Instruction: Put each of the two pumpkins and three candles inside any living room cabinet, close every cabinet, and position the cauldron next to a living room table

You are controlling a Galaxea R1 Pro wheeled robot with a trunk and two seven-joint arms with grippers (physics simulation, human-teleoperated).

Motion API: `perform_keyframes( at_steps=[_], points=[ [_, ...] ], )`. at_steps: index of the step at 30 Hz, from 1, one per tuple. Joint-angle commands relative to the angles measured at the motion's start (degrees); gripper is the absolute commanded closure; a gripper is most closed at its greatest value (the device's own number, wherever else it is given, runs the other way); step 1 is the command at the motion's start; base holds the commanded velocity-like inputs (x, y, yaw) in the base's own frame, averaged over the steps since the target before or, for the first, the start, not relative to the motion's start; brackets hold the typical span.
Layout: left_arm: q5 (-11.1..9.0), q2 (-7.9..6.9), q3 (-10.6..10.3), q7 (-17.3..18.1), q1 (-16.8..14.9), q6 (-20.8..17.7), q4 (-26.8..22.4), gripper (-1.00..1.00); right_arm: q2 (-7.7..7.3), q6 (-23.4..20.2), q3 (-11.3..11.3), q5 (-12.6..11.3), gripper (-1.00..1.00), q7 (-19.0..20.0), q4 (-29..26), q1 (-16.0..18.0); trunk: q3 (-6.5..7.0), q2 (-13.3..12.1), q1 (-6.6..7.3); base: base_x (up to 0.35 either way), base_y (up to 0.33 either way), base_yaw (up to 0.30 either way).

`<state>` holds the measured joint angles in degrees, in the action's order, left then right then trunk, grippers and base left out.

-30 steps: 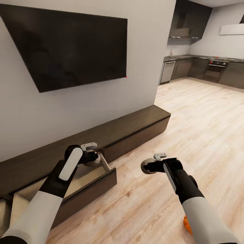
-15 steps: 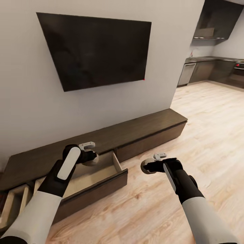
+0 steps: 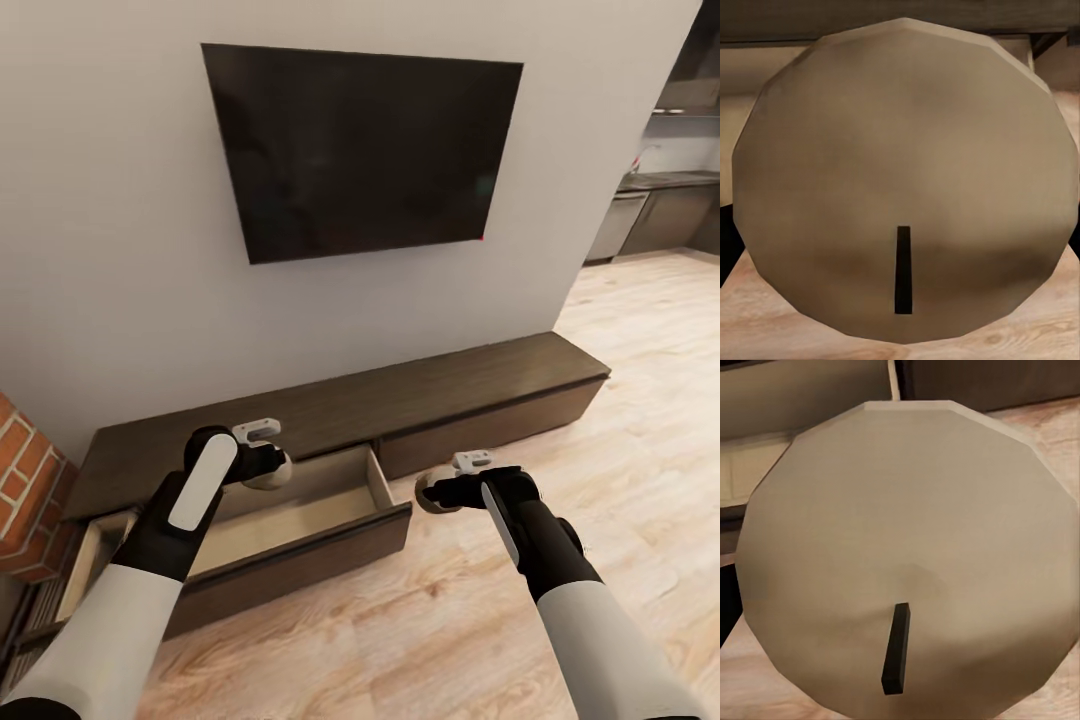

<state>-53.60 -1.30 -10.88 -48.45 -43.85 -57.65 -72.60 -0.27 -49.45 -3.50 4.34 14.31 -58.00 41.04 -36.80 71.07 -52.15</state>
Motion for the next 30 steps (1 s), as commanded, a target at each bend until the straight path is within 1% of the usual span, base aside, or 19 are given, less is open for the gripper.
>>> perform_keyframes(
  at_steps=[1, 13, 16, 19, 22, 26, 30],
  points=[
    [0.0, 0.03, 0.0, 0.0, 0.0, 0.0, 0.0, 1.0, 0.0, 0.0, 0.0, -0.3, 1.0, -0.1, 0.0, 0.0, 0.0, 0.0, 0.0, 0.0, 0.0, 0.287],
    [0.0, -0.23, -0.1, 0.0, 0.1, 0.1, 0.0, 1.0, 0.11, 0.0, 0.0, -0.4, 1.0, -0.1, 0.2, 0.0, 0.0, 0.0, 0.0, 0.0, 0.0, 0.287],
    [0.0, -0.22, -0.1, 0.1, 0.1, 0.1, 0.1, 1.0, 0.65, 0.1, 0.0, -0.3, 1.0, -0.1, 0.1, 0.0, 0.0, 0.0, 0.0, 0.0, 0.0, 0.287],
    [0.0, -0.23, -0.1, 0.1, 0.1, 0.1, 0.0, 1.0, 0.83, 0.1, 0.0, -0.2, 1.0, -0.1, 0.1, 0.0, 0.0, 0.0, 0.0, 0.0, 0.0, 0.287],
    [0.0, -0.32, -0.1, 0.1, 0.1, 0.1, 0.0, 1.0, 0.87, 0.1, 0.0, -0.2, 1.0, -0.1, 0.1, 0.0, 0.0, 0.0, 0.0, 0.0, 0.0, 0.287],
    [0.0, -0.05, -0.1, 0.1, 0.1, 0.2, 0.2, 1.0, 0.88, 0.1, 0.0, -0.2, 1.0, -0.1, 0.1, 0.0, 0.0, 0.0, 0.0, 0.0, 0.0, 0.287],
    [0.0, -0.24, -0.1, 0.1, 0.1, 0.2, 0.0, 1.0, 0.88, 0.1, 0.0, -0.2, 1.0, -0.1, 0.1, 0.0, 0.0, 0.0, 0.0, 0.0, 0.0, 0.287]
  ],
)
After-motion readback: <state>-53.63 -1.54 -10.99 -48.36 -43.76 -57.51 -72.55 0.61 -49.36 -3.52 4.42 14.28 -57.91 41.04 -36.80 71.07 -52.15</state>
